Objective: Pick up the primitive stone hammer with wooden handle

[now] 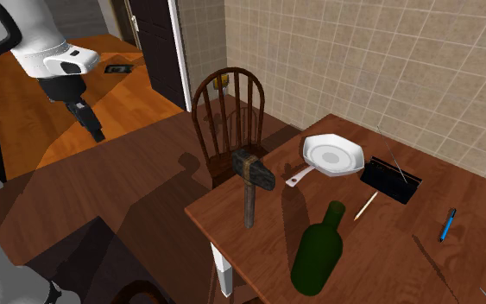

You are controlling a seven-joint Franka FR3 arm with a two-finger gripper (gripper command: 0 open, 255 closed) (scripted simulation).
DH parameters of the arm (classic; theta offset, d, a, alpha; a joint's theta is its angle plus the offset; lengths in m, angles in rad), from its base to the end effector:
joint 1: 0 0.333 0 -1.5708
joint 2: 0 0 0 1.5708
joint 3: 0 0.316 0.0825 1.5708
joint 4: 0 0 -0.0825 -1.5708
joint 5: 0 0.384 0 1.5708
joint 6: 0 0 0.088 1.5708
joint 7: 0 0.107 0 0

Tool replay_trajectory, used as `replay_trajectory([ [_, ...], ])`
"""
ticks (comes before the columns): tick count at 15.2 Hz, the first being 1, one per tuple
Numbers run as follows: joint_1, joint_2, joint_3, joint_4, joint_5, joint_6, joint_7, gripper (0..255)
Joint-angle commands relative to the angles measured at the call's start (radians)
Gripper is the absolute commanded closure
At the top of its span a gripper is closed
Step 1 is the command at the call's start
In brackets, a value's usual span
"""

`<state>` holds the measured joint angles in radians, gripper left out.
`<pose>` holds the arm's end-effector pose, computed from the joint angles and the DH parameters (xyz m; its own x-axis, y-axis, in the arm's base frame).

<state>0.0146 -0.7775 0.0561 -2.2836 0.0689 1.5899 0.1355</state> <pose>0.3104 0.0357 0.6235 0.9938 -0.0790 0.0781 -0.0760 -0.9963 -0.0403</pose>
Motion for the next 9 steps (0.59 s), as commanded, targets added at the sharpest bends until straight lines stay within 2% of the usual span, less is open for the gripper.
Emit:
replay_trajectory([
  [1, 0.000, 0.000, 0.000, 0.000, 0.000, 0.000, 0.000, 0],
  [9, -0.126, 0.275, 0.017, 0.162, -0.025, 0.110, 0.238, 0],
])
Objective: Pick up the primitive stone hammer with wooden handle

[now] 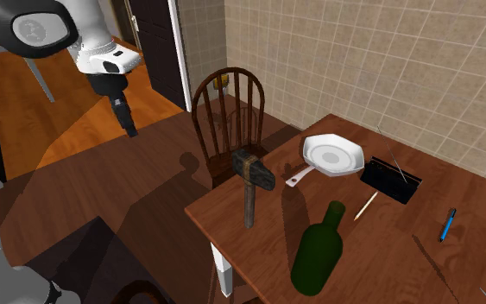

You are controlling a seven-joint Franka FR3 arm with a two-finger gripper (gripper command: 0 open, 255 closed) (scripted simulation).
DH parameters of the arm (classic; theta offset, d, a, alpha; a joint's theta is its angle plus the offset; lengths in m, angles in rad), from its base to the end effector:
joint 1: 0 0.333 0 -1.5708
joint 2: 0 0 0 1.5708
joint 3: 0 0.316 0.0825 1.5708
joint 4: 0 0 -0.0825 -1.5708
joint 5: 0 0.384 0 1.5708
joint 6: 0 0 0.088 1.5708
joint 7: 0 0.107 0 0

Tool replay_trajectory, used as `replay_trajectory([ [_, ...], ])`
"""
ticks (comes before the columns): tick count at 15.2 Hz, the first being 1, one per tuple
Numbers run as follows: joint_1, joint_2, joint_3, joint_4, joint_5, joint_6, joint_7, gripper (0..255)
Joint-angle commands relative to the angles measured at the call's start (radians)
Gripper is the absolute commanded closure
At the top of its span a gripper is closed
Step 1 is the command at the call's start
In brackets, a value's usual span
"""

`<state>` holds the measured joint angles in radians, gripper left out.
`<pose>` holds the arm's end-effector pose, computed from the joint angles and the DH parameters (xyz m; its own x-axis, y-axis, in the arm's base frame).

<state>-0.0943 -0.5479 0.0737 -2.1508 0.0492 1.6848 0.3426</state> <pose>0.3894 0.0034 0.6157 0.9272 -0.3675 0.0723 -0.3657 -0.9300 -0.0373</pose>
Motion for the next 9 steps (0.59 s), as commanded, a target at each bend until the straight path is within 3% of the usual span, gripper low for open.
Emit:
replay_trajectory([
  [1, -0.032, 0.078, -0.001, 0.052, -0.010, 0.024, 0.060, 0],
  [9, -0.134, 0.318, -0.025, 0.247, -0.052, 0.061, 0.289, 0],
])
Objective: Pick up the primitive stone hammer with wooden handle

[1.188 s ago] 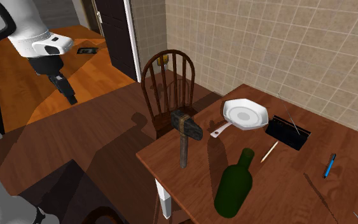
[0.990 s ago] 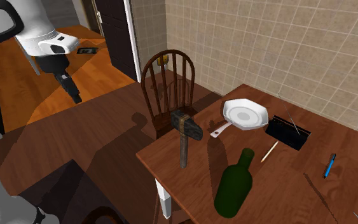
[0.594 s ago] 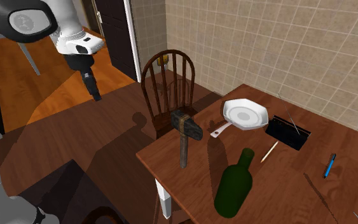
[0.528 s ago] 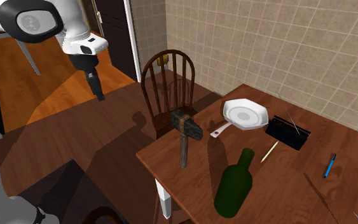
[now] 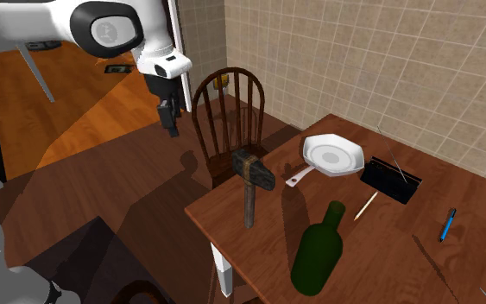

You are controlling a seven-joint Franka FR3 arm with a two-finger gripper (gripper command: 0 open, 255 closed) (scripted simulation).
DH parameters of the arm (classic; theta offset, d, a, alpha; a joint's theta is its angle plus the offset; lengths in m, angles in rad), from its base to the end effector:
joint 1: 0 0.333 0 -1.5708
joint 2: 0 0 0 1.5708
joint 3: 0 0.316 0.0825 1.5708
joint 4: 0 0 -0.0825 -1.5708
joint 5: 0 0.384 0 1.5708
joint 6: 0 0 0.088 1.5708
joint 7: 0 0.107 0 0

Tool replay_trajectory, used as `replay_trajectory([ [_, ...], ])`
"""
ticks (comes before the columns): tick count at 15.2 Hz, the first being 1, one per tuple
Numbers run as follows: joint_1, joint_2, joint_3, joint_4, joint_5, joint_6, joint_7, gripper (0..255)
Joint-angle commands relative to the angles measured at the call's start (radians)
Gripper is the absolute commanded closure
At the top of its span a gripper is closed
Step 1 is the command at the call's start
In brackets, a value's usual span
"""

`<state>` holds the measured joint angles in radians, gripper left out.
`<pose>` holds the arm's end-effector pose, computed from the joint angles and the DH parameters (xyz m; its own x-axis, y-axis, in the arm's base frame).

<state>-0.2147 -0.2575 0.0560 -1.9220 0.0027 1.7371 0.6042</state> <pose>0.4794 -0.0734 0.6052 0.7194 -0.6915 0.0659 -0.6911 -0.7220 -0.0315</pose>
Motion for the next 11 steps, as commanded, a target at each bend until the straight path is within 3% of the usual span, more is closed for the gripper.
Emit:
replay_trajectory([
  [1, -0.025, 0.055, -0.013, 0.043, -0.010, 0.010, 0.055, 0],
  [11, -0.126, 0.295, -0.096, 0.287, -0.038, -0.008, 0.306, 0],
])
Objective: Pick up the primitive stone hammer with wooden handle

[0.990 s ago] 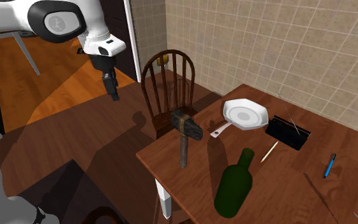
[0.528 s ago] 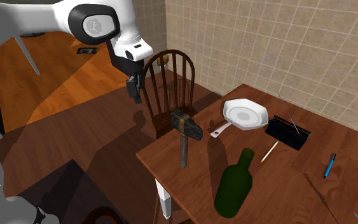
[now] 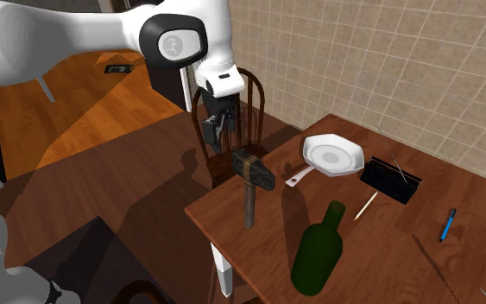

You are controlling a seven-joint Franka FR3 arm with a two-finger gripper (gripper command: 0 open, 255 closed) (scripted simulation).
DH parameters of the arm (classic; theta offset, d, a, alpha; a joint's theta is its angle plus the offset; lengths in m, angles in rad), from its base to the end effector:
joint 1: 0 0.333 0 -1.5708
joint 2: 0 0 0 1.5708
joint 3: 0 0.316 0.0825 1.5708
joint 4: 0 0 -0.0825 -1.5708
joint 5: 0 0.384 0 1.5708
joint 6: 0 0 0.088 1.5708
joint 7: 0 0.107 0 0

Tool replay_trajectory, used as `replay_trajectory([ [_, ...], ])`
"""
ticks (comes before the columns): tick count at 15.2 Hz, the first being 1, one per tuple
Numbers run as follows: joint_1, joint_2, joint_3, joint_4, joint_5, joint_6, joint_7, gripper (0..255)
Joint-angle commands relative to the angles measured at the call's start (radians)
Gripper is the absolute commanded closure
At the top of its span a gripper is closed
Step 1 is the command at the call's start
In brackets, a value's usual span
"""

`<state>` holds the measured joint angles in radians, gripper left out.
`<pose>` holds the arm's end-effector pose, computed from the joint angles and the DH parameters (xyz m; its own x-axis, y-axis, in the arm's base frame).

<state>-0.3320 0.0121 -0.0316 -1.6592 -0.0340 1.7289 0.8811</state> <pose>0.5323 -0.2058 0.5898 0.3232 -0.9442 0.0630 -0.9454 -0.3251 -0.0226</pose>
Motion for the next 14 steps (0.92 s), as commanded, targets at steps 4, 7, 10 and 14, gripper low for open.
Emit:
replay_trajectory([
  [4, -0.049, 0.104, -0.051, 0.111, 0.000, -0.015, 0.120, 0],
  [7, -0.058, 0.116, -0.061, 0.097, 0.000, 0.009, 0.141, 0],
  [10, -0.057, 0.113, -0.061, 0.052, 0.000, 0.051, 0.143, 0],
  [14, -0.057, 0.111, -0.061, 0.015, -0.001, 0.086, 0.145, 0],
])
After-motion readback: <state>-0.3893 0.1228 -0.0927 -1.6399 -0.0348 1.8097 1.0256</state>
